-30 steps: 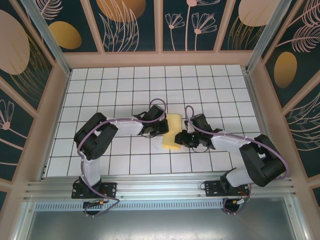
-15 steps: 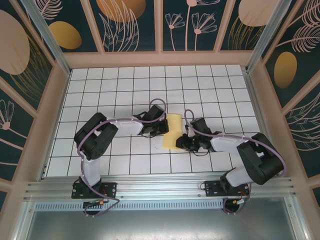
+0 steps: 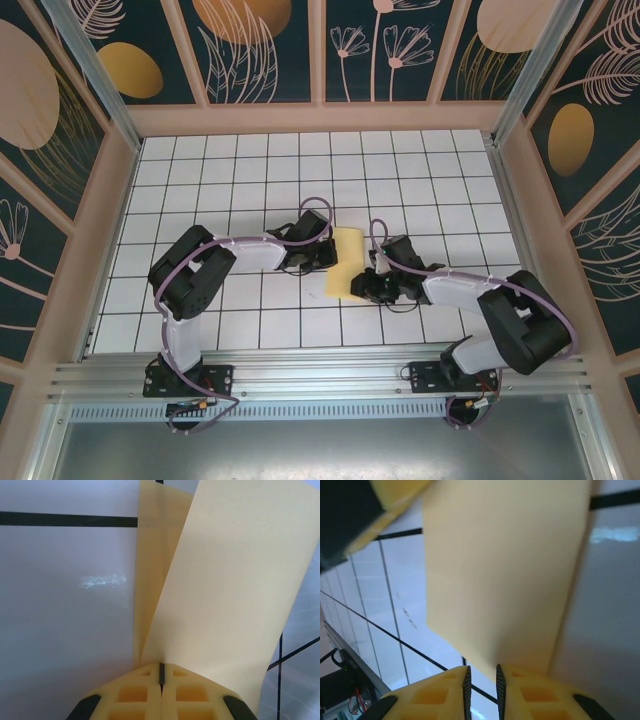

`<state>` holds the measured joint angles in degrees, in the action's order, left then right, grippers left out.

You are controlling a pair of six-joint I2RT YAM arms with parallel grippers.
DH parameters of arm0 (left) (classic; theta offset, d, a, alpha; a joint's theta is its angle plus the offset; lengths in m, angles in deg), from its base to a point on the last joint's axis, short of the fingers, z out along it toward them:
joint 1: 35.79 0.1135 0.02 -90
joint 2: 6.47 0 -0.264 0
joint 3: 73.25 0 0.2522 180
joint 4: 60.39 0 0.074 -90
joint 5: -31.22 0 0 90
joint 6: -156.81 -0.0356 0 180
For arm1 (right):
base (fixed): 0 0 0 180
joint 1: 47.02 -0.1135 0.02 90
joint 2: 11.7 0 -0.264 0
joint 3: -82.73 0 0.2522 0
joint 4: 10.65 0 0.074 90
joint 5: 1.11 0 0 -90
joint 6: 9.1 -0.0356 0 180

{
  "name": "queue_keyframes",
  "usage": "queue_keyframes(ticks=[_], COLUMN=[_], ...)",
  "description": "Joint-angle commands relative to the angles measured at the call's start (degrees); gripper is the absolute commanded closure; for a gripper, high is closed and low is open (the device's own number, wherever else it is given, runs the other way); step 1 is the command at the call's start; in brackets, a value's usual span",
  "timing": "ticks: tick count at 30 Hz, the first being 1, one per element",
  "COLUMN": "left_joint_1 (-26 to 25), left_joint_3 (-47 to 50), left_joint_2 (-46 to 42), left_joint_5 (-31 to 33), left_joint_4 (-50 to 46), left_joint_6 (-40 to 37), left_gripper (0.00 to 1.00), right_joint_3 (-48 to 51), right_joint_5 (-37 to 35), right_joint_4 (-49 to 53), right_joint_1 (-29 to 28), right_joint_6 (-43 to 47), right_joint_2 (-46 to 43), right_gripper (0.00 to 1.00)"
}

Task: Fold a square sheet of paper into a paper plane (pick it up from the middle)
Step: Fold the square sheet of paper in half at the center of the table.

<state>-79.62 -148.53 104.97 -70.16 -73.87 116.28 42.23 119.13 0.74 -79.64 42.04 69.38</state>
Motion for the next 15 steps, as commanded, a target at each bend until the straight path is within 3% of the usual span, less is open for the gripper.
queue_keyframes(ticks=[1,8,15], left_joint_1=[-0.2,-0.3,-0.2], left_joint_3=[1.7,1.6,1.9], left_joint_2=[4.3,4.6,4.4], left_joint_5=[1.9,2.0,1.9], left_joint_4=[-5.1,-5.1,-5.2], left_joint_6=[-1.5,-1.6,-1.9], left_gripper=[1.00,1.00,1.00], right_joint_3=[1.2,-5.5,-11.4], right_joint_5=[-0.8,-4.0,-0.8], right_joint_4=[1.1,5.6,2.9], right_joint_1=[-0.3,2.8,8.6], right_joint_6=[-0.2,1.6,5.6], right_joint_2=[0.6,-4.5,0.8], right_gripper=[0.77,0.76,0.74])
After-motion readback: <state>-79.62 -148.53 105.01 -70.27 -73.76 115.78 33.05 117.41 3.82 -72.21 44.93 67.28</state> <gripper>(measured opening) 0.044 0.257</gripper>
